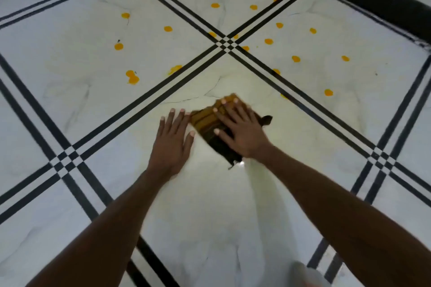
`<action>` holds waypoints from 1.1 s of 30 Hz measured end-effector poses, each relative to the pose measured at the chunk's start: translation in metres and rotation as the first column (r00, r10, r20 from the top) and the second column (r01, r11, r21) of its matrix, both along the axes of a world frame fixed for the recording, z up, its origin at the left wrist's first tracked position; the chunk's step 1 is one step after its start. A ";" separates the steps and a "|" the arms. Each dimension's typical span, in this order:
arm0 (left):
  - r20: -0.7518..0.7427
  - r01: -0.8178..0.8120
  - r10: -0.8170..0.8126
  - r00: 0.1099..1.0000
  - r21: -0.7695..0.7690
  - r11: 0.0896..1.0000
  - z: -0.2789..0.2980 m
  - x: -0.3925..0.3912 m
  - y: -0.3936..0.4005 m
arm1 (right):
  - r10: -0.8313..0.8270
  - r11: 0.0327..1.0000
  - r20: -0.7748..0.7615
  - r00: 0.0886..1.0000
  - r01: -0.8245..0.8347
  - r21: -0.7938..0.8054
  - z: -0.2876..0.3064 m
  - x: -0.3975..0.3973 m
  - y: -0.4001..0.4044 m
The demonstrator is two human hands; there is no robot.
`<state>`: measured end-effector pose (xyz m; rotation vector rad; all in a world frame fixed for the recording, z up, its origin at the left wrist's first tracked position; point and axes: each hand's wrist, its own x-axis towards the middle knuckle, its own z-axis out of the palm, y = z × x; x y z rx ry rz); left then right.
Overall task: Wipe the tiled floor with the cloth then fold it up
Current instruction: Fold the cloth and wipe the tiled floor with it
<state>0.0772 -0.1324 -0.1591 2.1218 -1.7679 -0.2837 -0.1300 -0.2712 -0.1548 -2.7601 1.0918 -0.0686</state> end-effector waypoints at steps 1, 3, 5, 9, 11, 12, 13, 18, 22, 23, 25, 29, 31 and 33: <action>0.010 0.032 -0.032 0.999 -0.007 0.999 -0.001 -0.009 -0.010 | -0.132 0.991 0.011 0.991 0.132 -0.036 -0.001 -0.018 -0.025; 0.039 0.077 -0.077 0.996 -0.021 0.997 -0.001 -0.021 -0.024 | -0.403 0.914 0.032 0.914 0.404 -0.037 -0.001 -0.068 -0.055; 0.038 0.083 -0.082 0.996 -0.023 0.996 -0.003 -0.025 -0.036 | -0.576 0.817 0.036 0.817 0.576 0.005 0.001 -0.104 -0.039; 0.011 0.036 -0.036 0.999 0.049 0.998 -0.005 -0.029 -0.051 | -0.410 0.912 0.023 0.912 0.410 0.010 -0.004 -0.086 0.040; 0.031 0.039 -0.041 0.999 0.068 0.997 -0.010 -0.032 -0.054 | -0.262 0.964 0.047 0.964 0.259 0.062 -0.005 -0.061 0.021; 0.040 0.030 -0.033 0.999 0.065 0.997 -0.011 -0.036 -0.053 | -0.251 0.967 0.043 0.967 0.249 0.059 -0.003 -0.052 0.000; 0.059 0.019 -0.022 0.998 0.054 0.998 -0.011 -0.038 -0.051 | -0.264 0.964 0.041 0.964 0.262 0.045 -0.002 -0.043 -0.025; 0.086 -0.013 0.009 0.996 0.039 0.999 -0.014 -0.039 -0.051 | -0.388 0.919 -0.002 0.922 0.387 0.071 0.000 0.021 -0.122; 0.009 -0.065 0.066 0.998 -0.017 0.998 -0.011 -0.040 -0.051 | 0.130 0.991 0.029 0.991 -0.130 0.020 -0.001 0.046 -0.093; 0.002 -0.088 0.088 0.996 -0.025 0.996 -0.010 -0.040 -0.050 | 0.223 0.975 0.015 0.975 -0.223 -0.006 -0.003 0.036 -0.079; 0.027 -0.115 0.115 0.993 0.008 0.993 -0.005 -0.041 -0.047 | 0.283 0.959 -0.027 0.959 -0.283 -0.026 -0.004 -0.003 -0.061; 0.021 -0.068 0.065 0.998 0.187 0.980 0.010 -0.043 -0.044 | 0.256 0.966 -0.057 0.965 -0.254 0.043 0.005 -0.062 -0.090; -0.026 -0.083 0.093 0.995 0.251 0.965 0.024 -0.043 -0.049 | 0.077 0.994 -0.083 0.994 -0.070 0.088 0.010 -0.052 -0.114; -0.056 -0.115 0.139 0.989 0.308 0.944 0.035 -0.041 -0.060 | -0.090 0.987 -0.093 0.992 0.101 0.127 0.011 -0.021 -0.129</action>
